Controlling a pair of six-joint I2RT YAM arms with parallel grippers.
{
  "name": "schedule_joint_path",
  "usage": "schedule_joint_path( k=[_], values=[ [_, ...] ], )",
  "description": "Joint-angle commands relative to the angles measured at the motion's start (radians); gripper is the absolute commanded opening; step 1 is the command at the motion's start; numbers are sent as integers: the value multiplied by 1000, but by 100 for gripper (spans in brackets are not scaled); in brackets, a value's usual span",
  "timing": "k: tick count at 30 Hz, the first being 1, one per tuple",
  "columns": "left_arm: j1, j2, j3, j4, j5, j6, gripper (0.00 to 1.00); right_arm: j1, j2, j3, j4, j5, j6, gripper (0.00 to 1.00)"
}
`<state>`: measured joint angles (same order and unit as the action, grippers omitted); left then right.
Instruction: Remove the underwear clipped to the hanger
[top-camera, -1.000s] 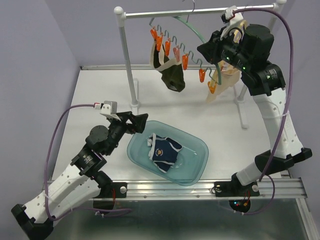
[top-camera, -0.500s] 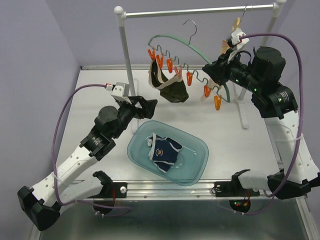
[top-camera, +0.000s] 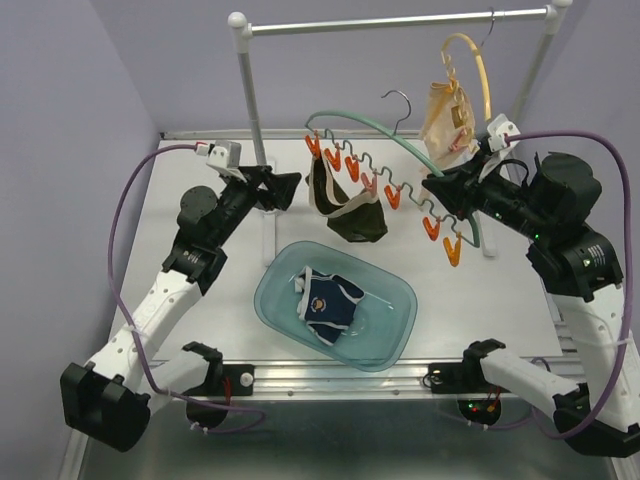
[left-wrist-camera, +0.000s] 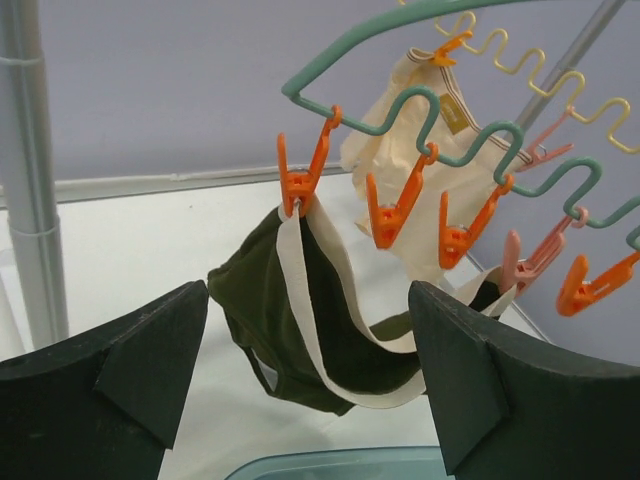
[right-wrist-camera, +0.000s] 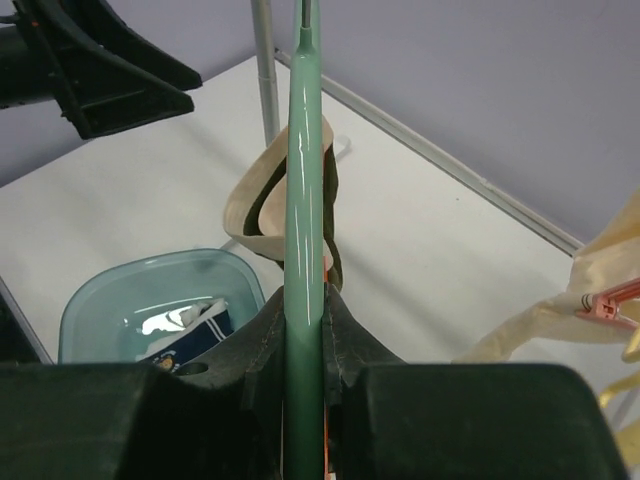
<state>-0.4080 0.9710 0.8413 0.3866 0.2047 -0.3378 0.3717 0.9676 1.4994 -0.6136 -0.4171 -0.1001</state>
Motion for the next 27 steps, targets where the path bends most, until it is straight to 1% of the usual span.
schedule_joint_path(
  k=[1, 5, 10, 17, 23, 27],
  values=[
    [8, 70, 38, 139, 147, -38, 91, -16, -40, -28, 127, -43, 13, 1],
    [8, 182, 91, 179, 171, -52, 89, -19, -50, -45, 129, -60, 17, 1],
    [6, 236, 120, 218, 151, -66, 87, -20, -59, -60, 130, -69, 25, 0],
    [3, 294, 143, 245, 104, -76, 83, -27, -63, -68, 137, -84, 40, 1],
    [-23, 325, 148, 259, 29, -50, 81, -33, -63, -71, 149, -106, 65, 1],
    [-29, 336, 150, 261, -1, -30, 78, -34, -61, -70, 153, -120, 76, 0]
  ],
)
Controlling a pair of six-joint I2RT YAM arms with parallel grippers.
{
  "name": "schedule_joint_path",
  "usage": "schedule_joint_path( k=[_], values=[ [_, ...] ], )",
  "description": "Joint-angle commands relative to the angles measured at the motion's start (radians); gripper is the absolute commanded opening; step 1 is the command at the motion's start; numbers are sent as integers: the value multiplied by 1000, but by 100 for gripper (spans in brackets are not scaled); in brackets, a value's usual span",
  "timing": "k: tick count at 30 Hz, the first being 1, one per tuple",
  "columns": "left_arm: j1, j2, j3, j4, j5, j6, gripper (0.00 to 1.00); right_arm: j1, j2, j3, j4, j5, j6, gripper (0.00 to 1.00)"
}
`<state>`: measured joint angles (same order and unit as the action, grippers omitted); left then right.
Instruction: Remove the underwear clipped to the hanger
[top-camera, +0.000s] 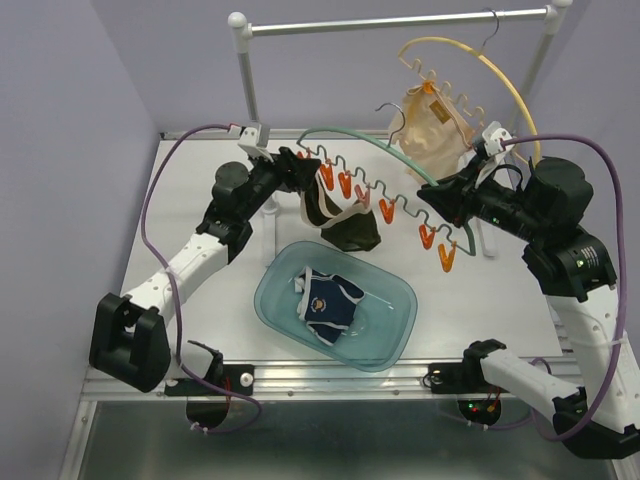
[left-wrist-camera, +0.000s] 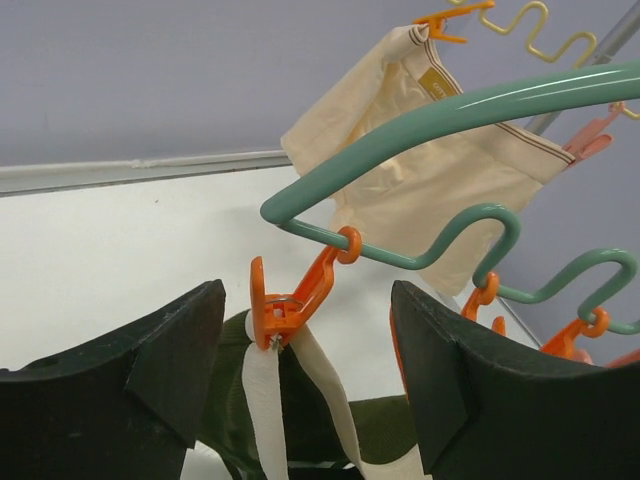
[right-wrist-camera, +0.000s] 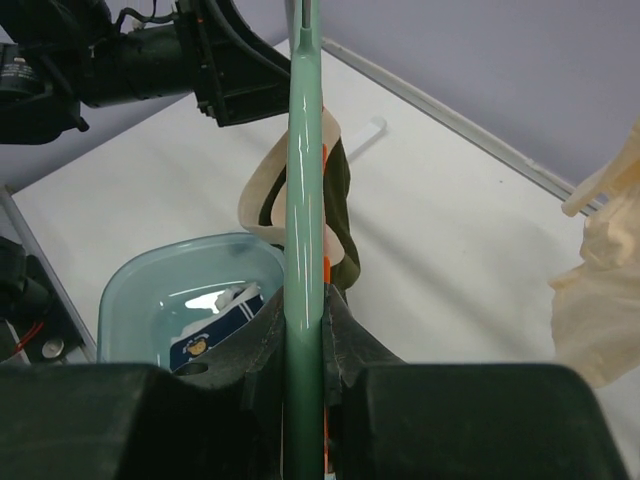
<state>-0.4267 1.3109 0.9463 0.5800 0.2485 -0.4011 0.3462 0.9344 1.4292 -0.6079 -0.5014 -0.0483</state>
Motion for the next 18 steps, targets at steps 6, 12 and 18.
schedule_joint_path(
  k=[6, 12, 18],
  values=[
    [-18, 25, 80, 69, -64, 51, 67, -15, -32, -16, 158, -57, 44, 1],
    [-26, 50, 114, 89, -49, 41, 6, -23, -36, -26, 165, -62, 47, 1],
    [-29, 19, 97, 87, -77, 36, 27, -32, -36, -30, 169, -17, 47, 1]
  ],
)
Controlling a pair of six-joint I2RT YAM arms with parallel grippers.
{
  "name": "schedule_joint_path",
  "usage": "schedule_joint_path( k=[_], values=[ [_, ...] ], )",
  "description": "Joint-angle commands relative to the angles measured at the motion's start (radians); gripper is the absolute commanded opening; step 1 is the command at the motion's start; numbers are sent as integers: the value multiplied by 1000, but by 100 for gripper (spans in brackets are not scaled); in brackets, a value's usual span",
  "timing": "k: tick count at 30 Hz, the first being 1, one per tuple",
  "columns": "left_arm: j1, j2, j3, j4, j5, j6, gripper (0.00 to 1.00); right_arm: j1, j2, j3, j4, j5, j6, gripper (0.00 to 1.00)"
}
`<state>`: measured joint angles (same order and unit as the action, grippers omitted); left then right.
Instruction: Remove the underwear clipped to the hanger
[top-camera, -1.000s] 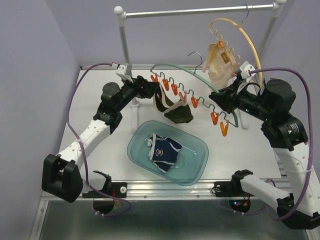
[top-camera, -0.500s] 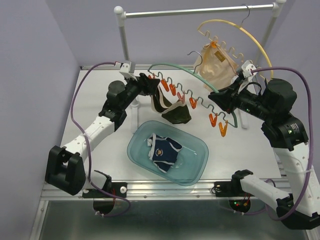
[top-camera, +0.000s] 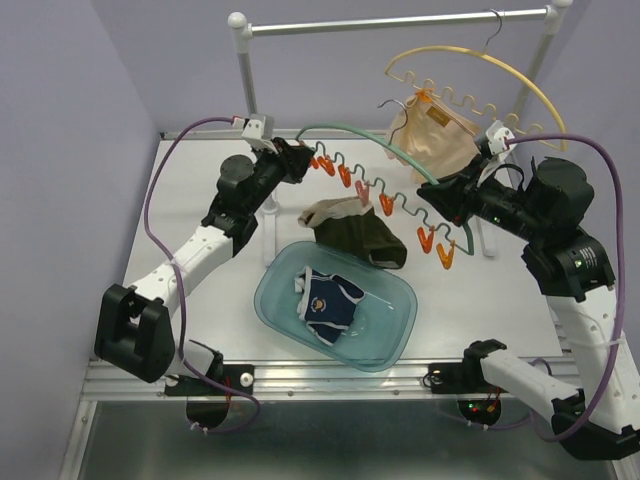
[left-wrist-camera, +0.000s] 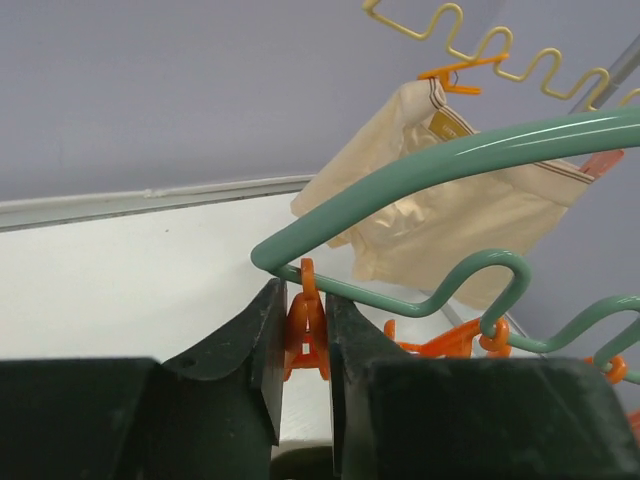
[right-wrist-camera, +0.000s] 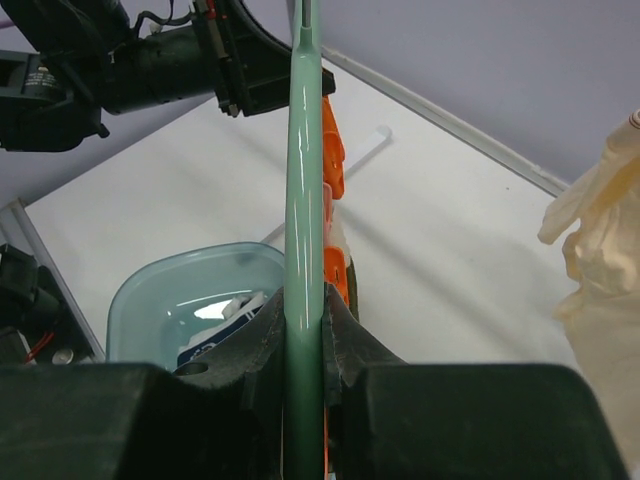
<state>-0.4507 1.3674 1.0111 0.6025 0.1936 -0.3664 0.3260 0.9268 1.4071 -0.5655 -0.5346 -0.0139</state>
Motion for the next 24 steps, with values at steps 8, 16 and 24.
schedule_joint_path(
  k=[8, 16, 24],
  values=[
    [-2, -220, -66, 7, -111, 21, 87, -21, -26, -11, 130, 91, 12, 1],
    [-2, -301, -101, -58, 106, -5, 89, -24, -29, -36, 139, 104, 41, 1],
    [-101, -229, -75, -29, 308, -140, 88, -34, -28, -53, 156, 91, 75, 1]
  ],
)
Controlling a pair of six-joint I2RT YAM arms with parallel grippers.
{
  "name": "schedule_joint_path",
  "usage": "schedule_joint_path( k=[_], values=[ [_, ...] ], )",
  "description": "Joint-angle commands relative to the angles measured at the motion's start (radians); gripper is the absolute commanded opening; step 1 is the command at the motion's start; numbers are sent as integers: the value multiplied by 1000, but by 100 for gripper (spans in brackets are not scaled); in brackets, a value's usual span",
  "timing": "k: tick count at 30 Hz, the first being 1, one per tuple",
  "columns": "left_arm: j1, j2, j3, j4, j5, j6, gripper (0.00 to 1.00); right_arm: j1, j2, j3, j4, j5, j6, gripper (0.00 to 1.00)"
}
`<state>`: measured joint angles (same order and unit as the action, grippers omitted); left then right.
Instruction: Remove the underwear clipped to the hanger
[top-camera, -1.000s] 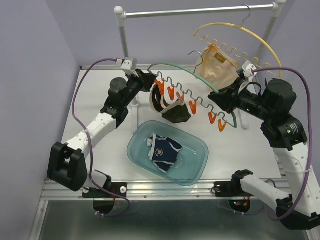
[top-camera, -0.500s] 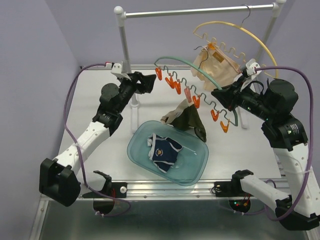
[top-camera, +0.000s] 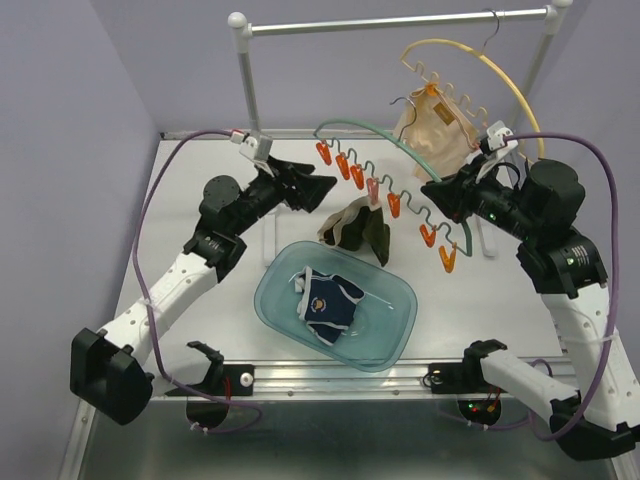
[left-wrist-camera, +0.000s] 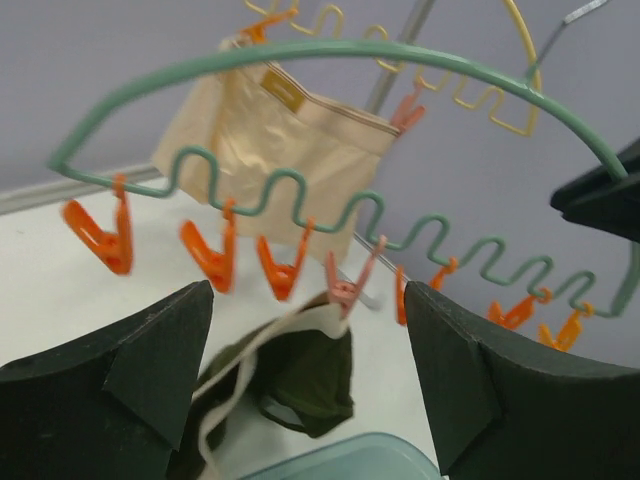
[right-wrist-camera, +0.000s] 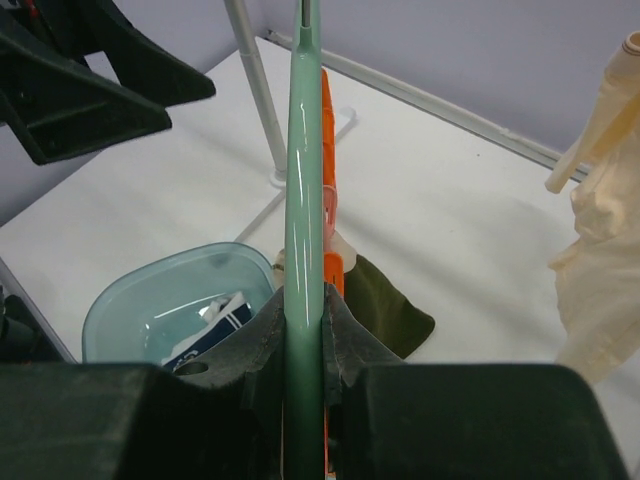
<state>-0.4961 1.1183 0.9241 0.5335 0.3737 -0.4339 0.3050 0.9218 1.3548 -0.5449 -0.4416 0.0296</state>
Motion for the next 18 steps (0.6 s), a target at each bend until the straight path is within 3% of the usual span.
schedule_joint_path(
  k=[1, 5, 18],
  values=[
    [-71, 28, 9, 52, 131, -84, 88, -15, -23, -2, 138, -5, 33, 0],
    [-136, 80, 12, 108, 140, -132, 88, -20, -26, -6, 138, -6, 39, 0],
    [-197, 251, 71, 161, 102, -164, 86, -33, -32, -17, 143, -25, 56, 0]
  ],
)
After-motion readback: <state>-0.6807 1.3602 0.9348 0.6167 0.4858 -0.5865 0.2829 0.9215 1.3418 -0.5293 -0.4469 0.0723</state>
